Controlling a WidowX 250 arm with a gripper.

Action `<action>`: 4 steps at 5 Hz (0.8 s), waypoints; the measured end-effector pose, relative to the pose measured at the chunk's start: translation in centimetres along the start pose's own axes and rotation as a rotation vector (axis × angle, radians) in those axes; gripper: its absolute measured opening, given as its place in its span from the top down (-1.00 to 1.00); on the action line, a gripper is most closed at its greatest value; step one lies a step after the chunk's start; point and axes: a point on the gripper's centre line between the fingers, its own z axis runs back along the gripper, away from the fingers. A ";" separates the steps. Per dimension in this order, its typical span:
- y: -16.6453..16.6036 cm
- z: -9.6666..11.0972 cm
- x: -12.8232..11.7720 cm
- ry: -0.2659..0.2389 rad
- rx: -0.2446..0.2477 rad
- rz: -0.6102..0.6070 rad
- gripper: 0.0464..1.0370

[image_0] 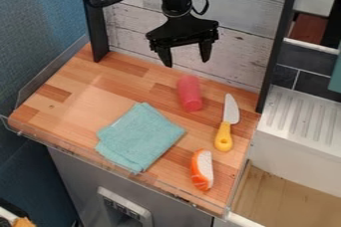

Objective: Moved the orange-white object in the right side of the table

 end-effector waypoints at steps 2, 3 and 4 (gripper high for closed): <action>0.6 -1.2 -2.9 0.045 0.128 -0.009 -0.93; 0.0 0.4 -3.4 0.010 0.131 -0.027 -0.93; 0.2 0.1 -5.7 0.025 0.133 -0.023 -0.93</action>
